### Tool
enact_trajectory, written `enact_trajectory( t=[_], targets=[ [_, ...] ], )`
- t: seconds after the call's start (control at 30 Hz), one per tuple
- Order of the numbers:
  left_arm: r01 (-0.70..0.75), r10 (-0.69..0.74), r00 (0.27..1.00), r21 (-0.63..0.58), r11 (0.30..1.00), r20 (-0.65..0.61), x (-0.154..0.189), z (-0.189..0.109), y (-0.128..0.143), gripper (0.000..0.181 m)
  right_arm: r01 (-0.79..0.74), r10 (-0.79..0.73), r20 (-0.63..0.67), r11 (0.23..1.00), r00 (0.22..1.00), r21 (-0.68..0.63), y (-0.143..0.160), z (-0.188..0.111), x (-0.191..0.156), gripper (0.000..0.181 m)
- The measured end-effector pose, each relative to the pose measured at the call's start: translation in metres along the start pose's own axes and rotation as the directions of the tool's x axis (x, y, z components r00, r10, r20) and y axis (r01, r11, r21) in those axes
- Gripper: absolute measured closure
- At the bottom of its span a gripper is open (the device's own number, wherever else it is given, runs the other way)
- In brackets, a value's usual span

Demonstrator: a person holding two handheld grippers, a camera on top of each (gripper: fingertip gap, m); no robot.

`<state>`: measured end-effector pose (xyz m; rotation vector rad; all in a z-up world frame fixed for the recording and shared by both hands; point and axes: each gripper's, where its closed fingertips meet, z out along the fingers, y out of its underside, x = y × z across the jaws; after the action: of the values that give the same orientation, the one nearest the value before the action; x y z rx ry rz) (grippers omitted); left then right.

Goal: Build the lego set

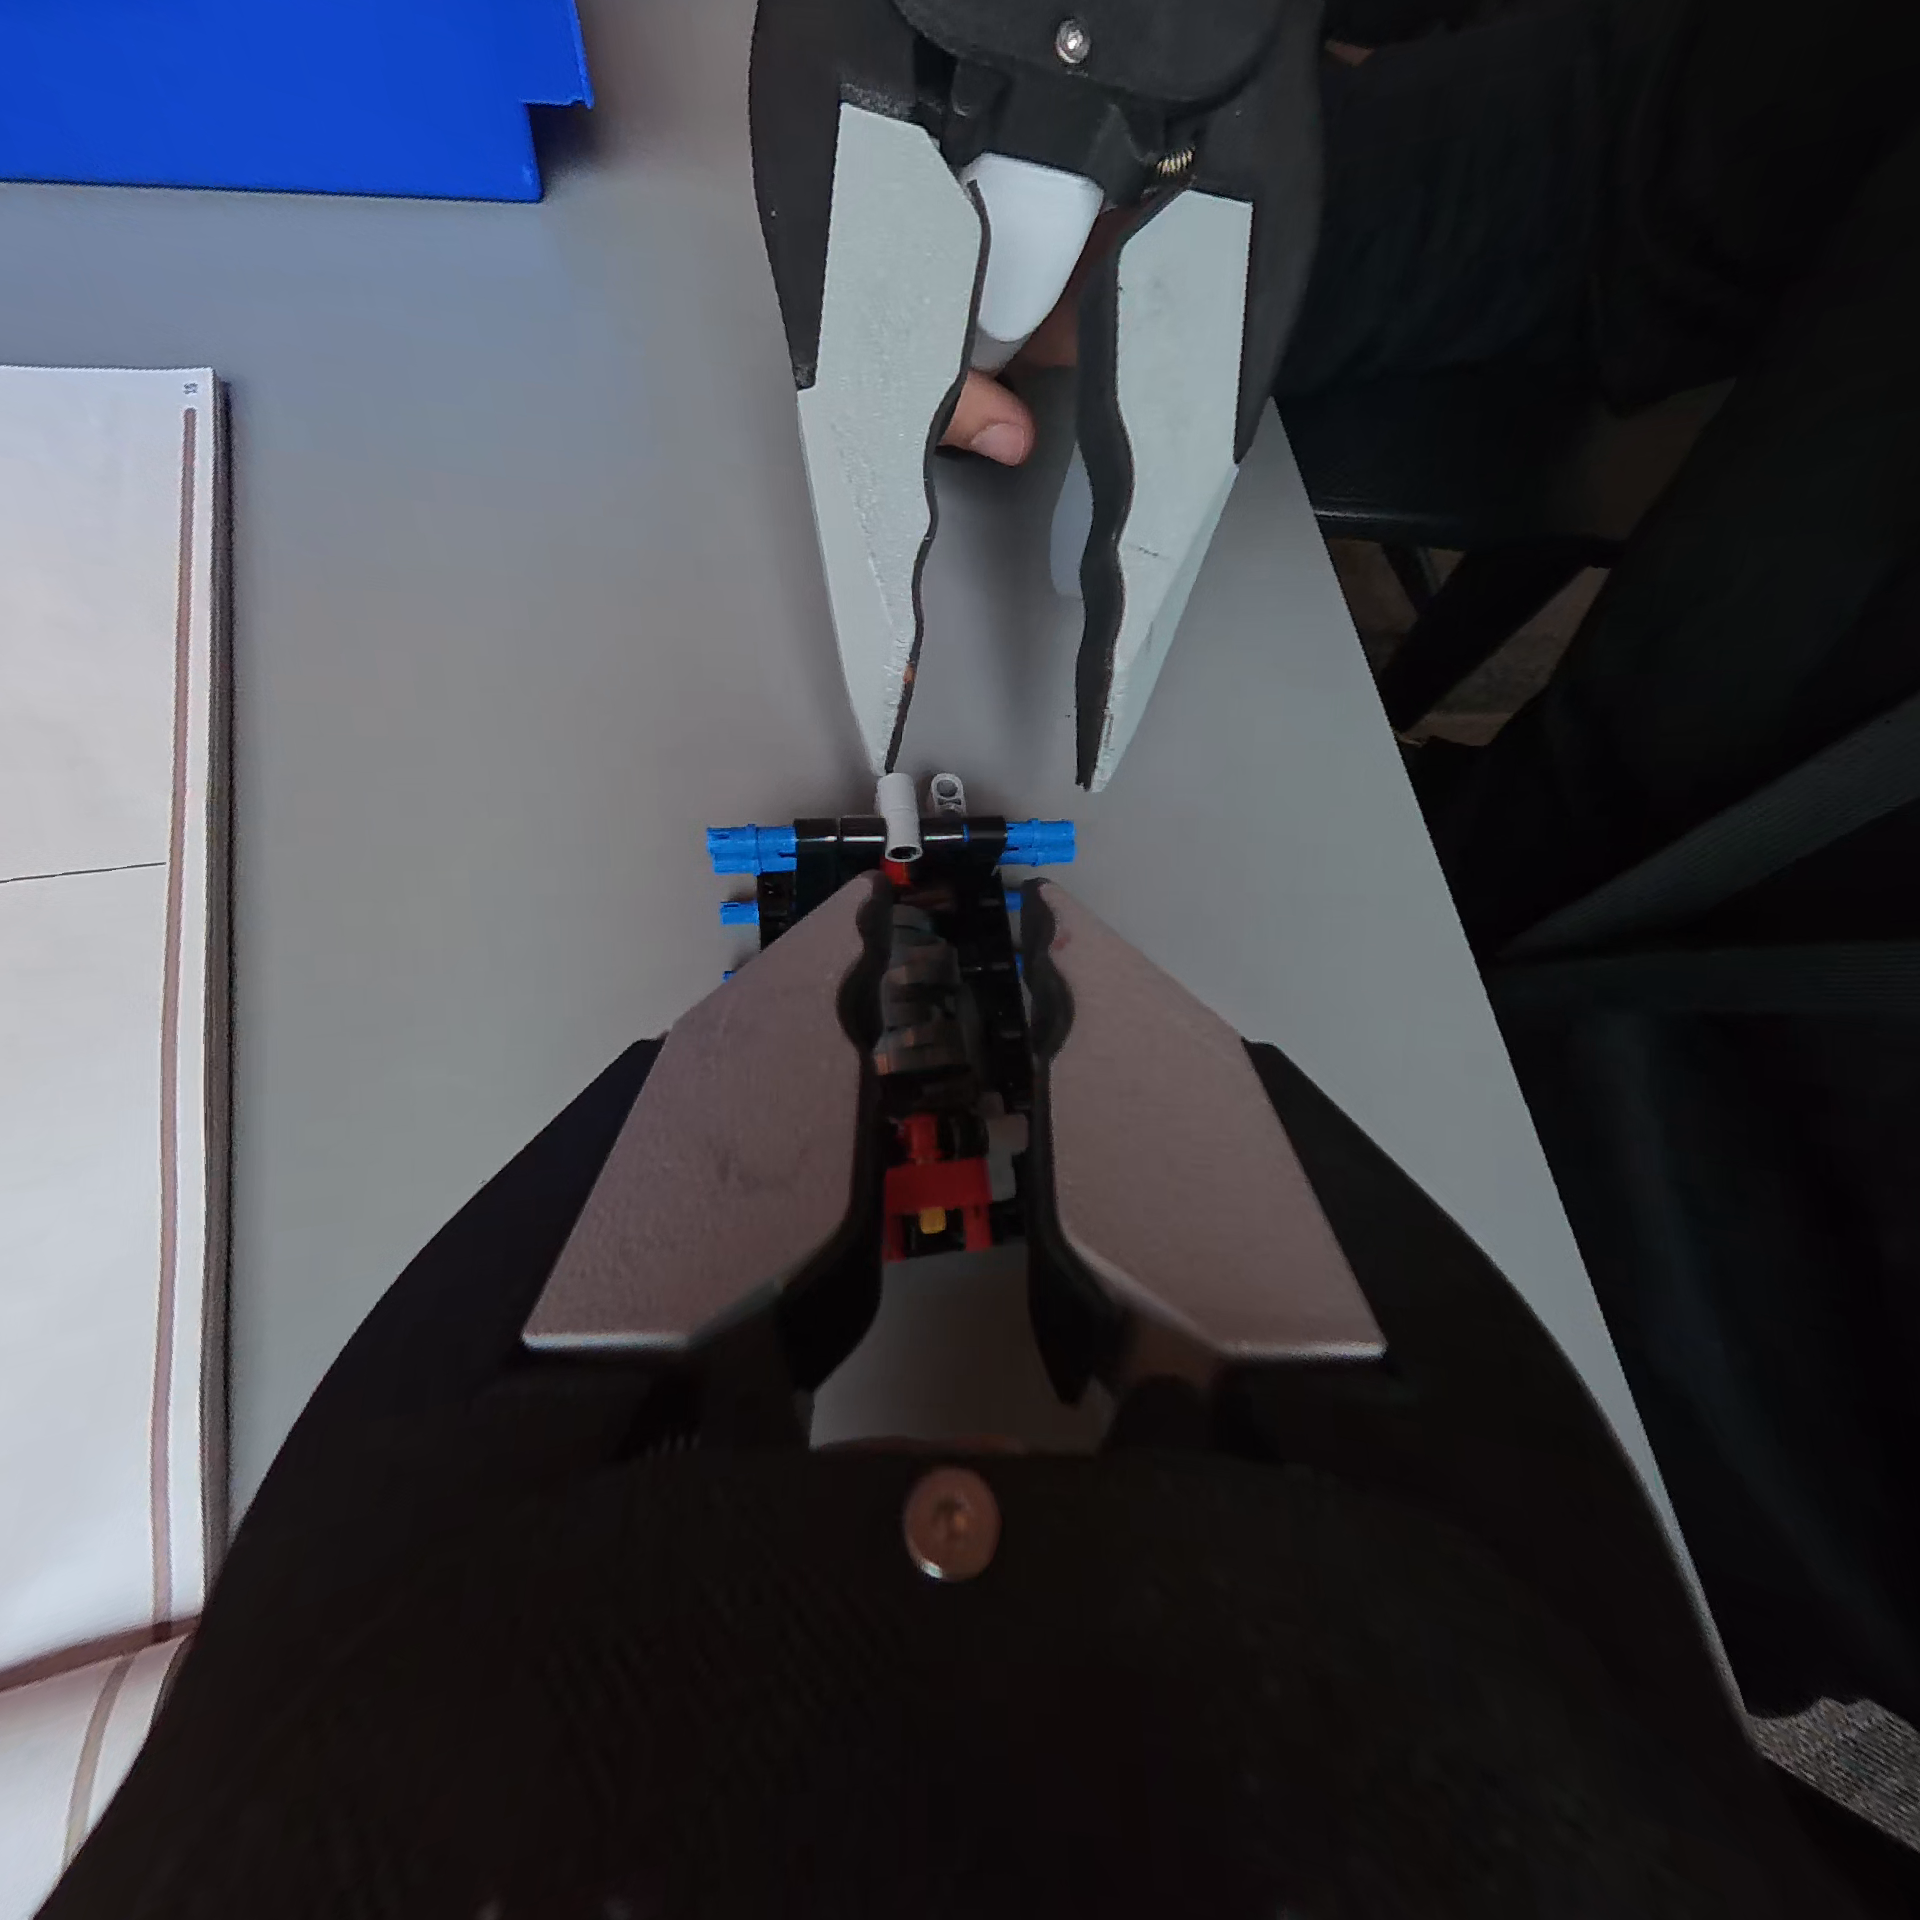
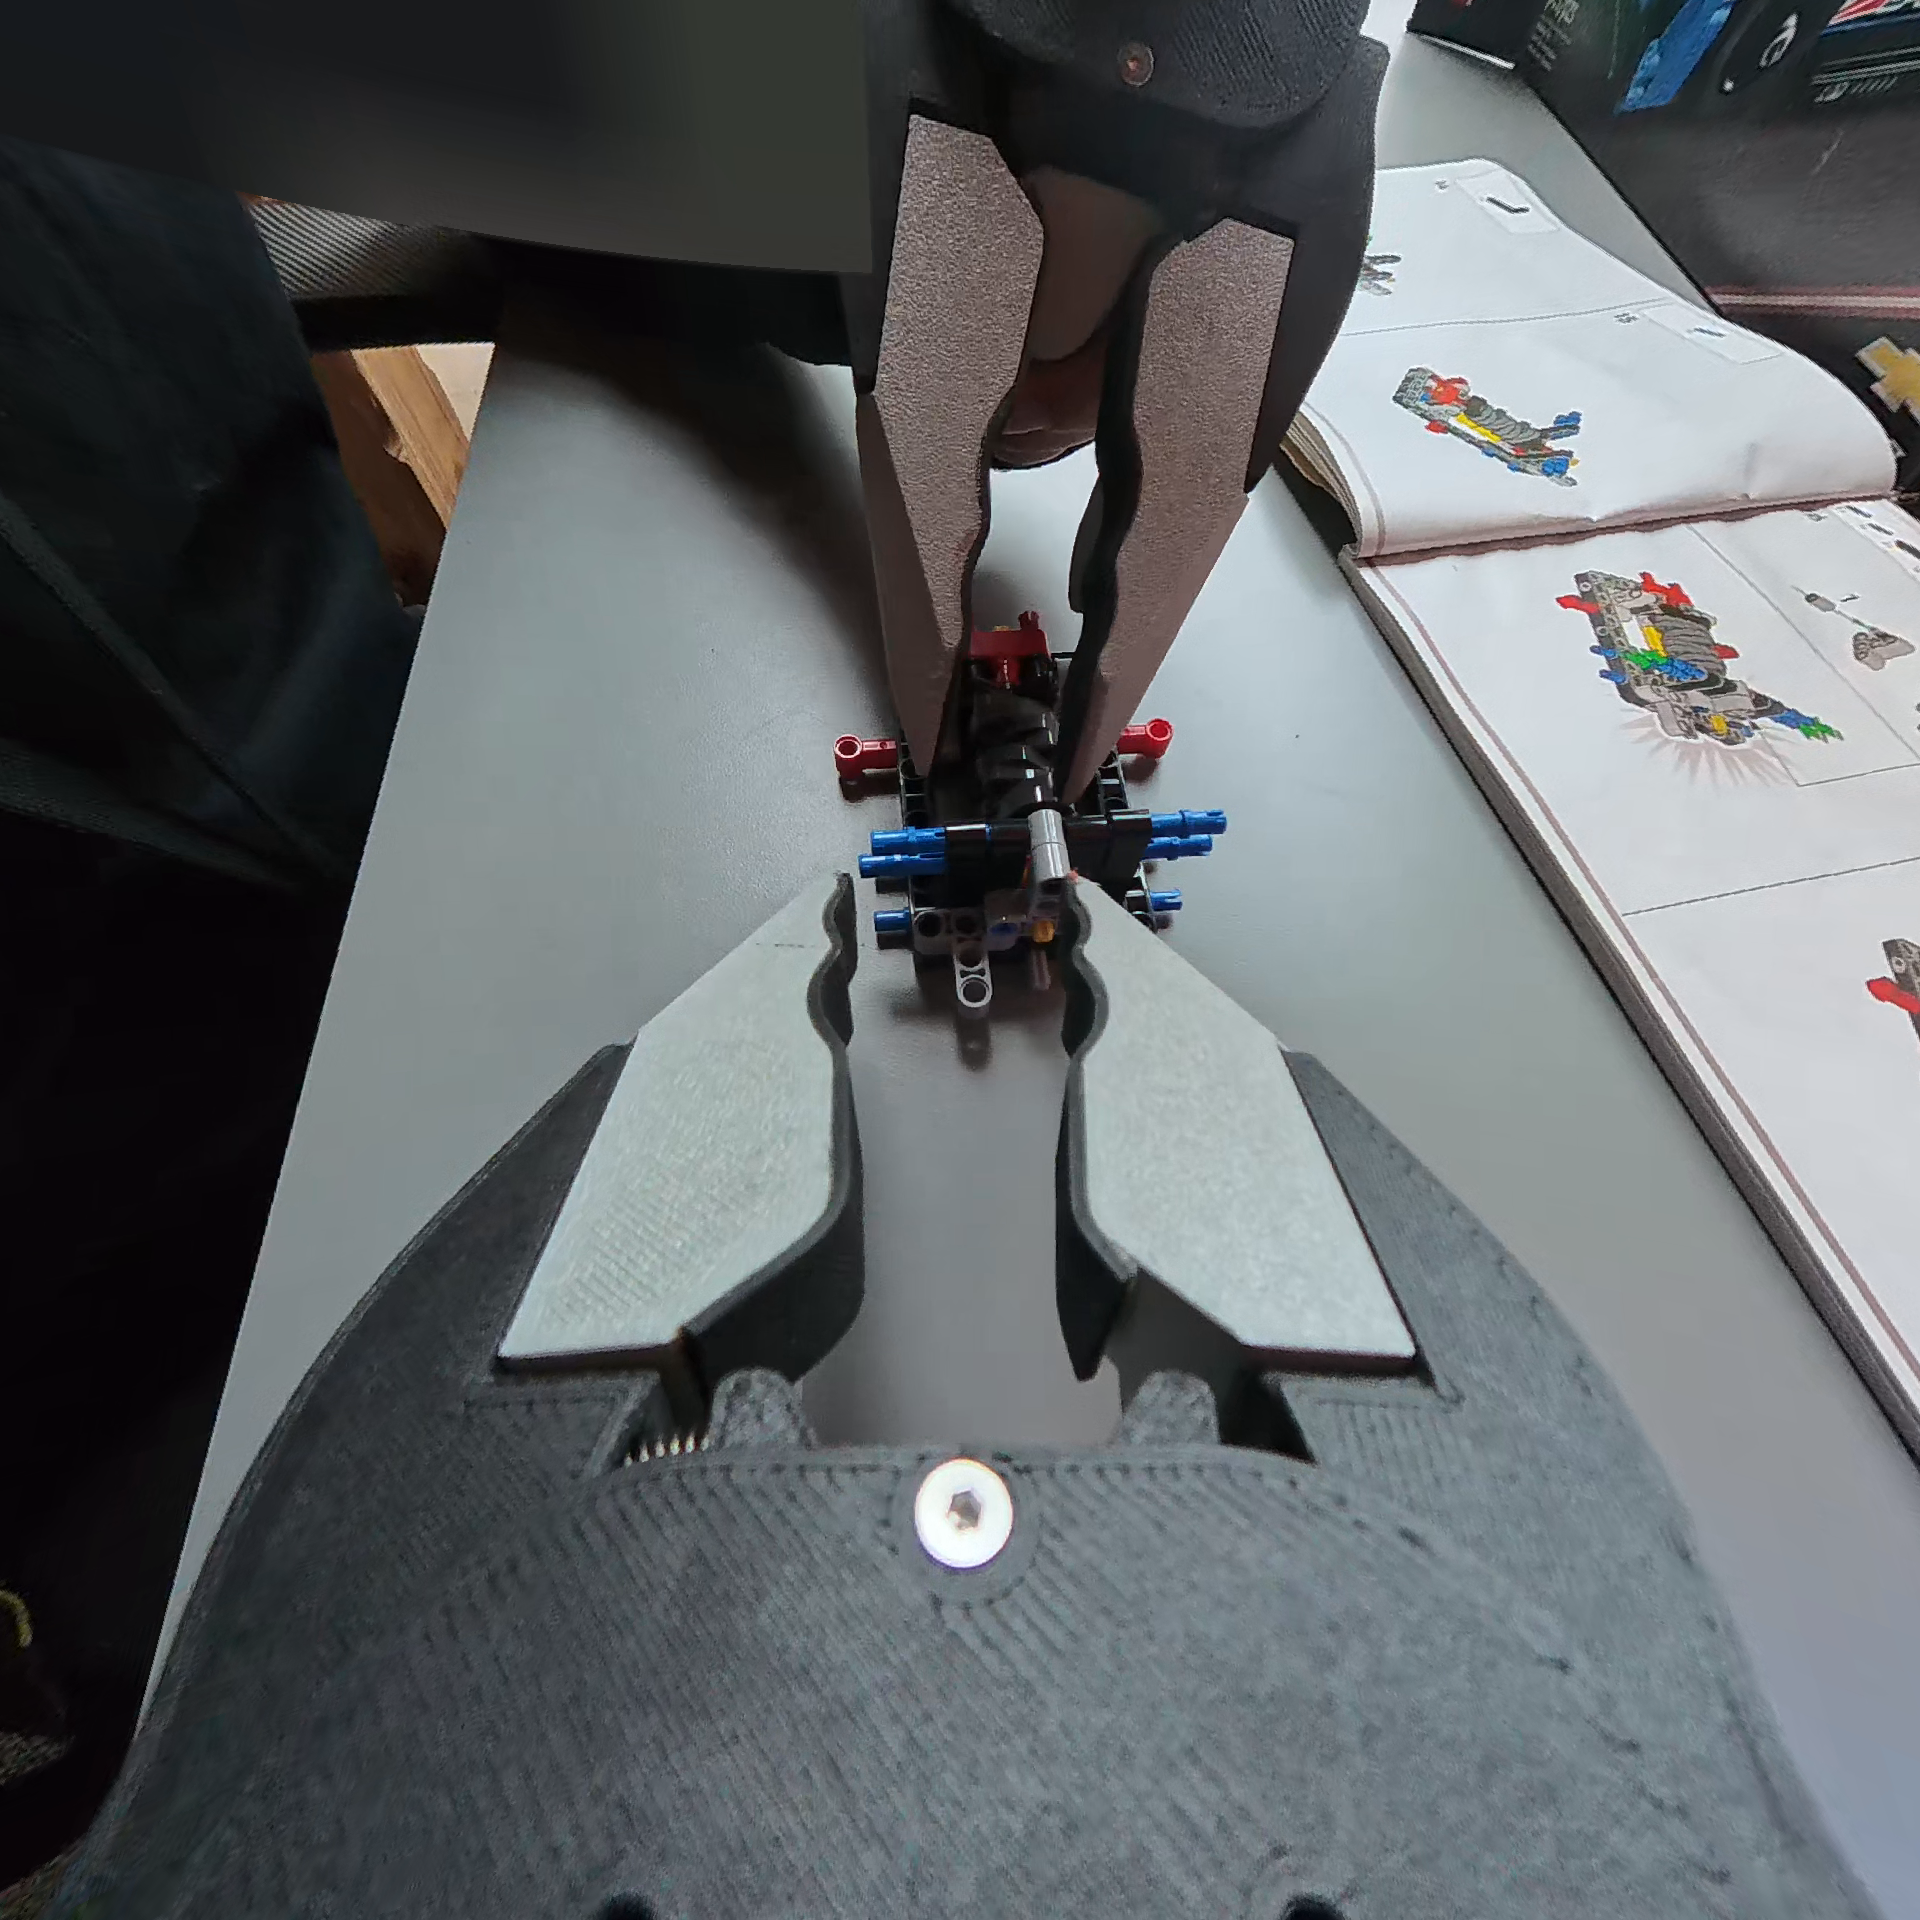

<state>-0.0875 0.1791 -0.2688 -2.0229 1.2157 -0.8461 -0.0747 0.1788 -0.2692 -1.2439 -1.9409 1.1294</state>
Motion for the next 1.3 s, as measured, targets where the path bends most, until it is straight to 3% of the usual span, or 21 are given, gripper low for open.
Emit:
enact_trajectory(
  t=[0.3,0.8,1.3],
  targets=[
    [0.018,-0.018,1.0,0.007,1.0,0.001,-0.002,0.0,0.003,0.159,-0.003,0.003,-0.045,1.0,0.999,0.0,0.003,-0.005,0.01,0.149],
    [-0.011,0.012,0.997,-0.006,1.0,0.072,-0.007,0.0,0.006,0.158,-0.016,0.016,-0.028,1.0,1.0,0.003,-0.002,0.002,0.005,0.142],
    [0.007,-0.008,0.998,0.009,1.0,0.064,-0.005,0.001,0.008,0.158,-0.005,0.005,-0.014,1.0,1.0,-0.006,0.0,0.002,0.001,0.145]
  ],
)
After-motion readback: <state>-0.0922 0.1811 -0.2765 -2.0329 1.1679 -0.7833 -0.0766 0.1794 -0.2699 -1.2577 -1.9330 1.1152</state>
